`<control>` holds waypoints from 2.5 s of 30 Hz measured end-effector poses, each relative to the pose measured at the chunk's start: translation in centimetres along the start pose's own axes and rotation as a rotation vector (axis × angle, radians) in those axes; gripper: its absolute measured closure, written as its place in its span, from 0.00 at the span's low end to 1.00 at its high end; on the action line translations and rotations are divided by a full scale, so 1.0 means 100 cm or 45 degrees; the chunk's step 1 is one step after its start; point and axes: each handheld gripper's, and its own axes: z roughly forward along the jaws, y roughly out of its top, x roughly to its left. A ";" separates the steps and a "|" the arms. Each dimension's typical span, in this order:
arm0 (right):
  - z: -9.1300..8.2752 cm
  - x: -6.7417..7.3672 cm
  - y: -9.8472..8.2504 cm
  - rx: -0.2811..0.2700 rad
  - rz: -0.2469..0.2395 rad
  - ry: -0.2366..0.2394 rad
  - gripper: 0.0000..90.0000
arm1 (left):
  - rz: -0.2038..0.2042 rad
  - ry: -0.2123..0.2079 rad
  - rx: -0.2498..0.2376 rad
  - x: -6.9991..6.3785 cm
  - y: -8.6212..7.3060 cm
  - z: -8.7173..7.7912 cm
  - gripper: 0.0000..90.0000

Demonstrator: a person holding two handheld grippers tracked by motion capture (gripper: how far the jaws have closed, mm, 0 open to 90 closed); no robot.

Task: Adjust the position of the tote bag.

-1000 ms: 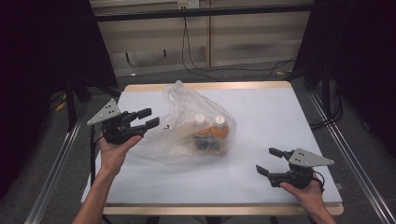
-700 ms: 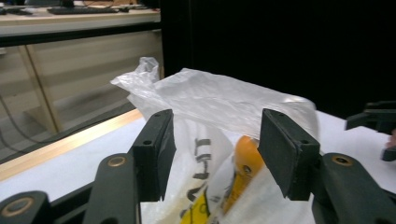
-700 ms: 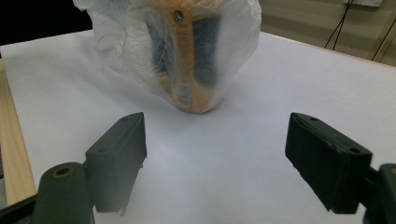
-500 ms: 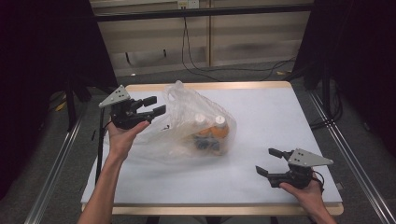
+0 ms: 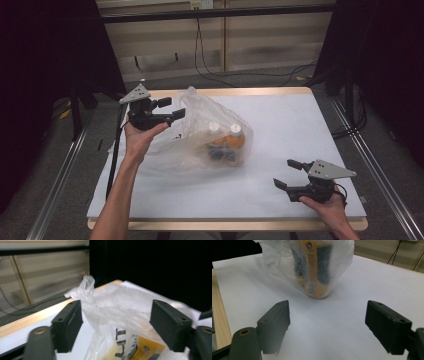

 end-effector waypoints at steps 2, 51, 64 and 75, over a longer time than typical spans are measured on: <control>0.000 0.001 0.000 0.003 0.001 0.005 0.21 | -0.003 0.007 0.026 0.001 -0.002 0.005 0.23; 0.003 0.002 0.000 0.041 -0.034 0.001 0.21 | -0.022 -0.203 0.004 0.010 -0.001 0.023 1.00; 0.007 0.003 0.023 -0.022 -0.023 0.025 0.25 | 0.051 -0.234 -0.066 -0.010 0.027 0.014 1.00; 0.031 0.002 0.079 -0.101 -0.020 0.097 0.42 | 0.126 -0.270 -0.124 -0.033 0.061 0.007 1.00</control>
